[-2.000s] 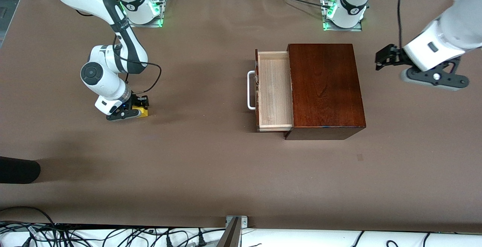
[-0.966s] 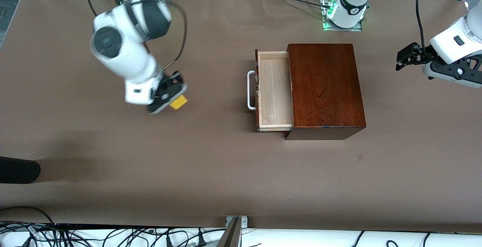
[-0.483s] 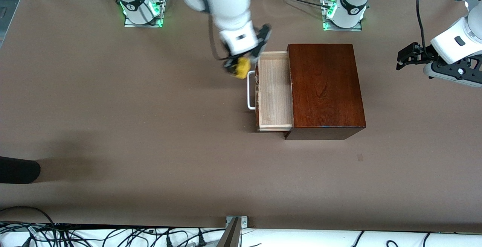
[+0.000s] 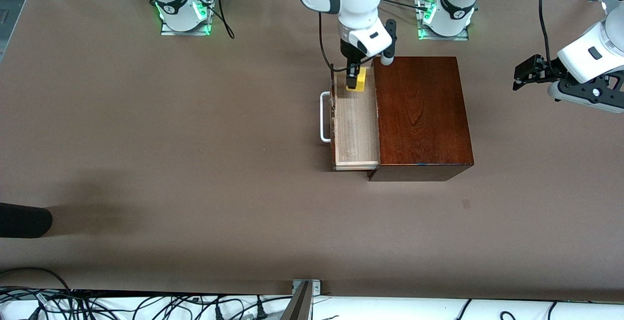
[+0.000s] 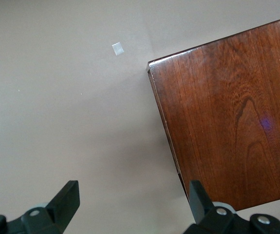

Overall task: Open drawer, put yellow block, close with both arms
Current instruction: 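Carry the yellow cube with the right gripper over the open drawer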

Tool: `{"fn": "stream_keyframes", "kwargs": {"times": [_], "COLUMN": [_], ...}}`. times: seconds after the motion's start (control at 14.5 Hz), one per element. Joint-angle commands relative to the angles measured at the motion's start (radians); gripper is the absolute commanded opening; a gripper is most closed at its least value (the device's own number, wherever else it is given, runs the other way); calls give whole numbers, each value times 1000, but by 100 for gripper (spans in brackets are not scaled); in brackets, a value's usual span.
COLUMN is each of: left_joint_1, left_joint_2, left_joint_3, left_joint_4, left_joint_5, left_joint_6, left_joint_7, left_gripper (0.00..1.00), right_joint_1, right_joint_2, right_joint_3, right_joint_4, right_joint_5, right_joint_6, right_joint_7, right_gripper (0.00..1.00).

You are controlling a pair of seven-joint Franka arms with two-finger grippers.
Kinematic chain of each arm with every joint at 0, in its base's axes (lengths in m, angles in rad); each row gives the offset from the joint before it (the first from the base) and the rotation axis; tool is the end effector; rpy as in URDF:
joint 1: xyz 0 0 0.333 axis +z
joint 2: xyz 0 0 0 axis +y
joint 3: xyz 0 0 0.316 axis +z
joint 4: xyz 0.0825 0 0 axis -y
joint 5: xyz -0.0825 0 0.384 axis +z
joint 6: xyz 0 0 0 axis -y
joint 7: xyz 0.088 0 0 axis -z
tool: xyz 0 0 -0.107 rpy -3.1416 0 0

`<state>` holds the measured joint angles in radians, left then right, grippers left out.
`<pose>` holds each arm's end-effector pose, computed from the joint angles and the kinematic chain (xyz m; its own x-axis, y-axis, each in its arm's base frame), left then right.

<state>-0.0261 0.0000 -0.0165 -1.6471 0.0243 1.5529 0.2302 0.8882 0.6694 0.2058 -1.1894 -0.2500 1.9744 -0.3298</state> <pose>0.5488 -0.0208 0.5872 0.9583 -0.2687 -0.0971 -0.2702 -0.9628 -0.0021 0.3962 0.6396 0.4105 0.1084 0.9907 0.0819 0.9818 -0.1196 0.1476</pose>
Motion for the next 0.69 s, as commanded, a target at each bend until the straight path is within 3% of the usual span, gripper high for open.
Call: {"fn": "stream_keyframes", "kwargs": {"times": [0.0,0.62], "left_joint_1": [-2,-6], "left_joint_2": [3,3], "left_joint_3": [1,-2], "left_joint_4": [17,18], "left_joint_5": [-20,-21], "left_joint_6": [-17,-17], "left_joint_7": [-8,-20], "left_gripper": [100,100], "right_joint_1": [14,3], "right_joint_2": [79,142], "right_joint_3": [-8,-9], "right_joint_4": [76,59], "right_joint_5": [-22,-71], "right_joint_6": [26,29], "right_joint_7": [-81,-207], "right_gripper": [0,0]}}
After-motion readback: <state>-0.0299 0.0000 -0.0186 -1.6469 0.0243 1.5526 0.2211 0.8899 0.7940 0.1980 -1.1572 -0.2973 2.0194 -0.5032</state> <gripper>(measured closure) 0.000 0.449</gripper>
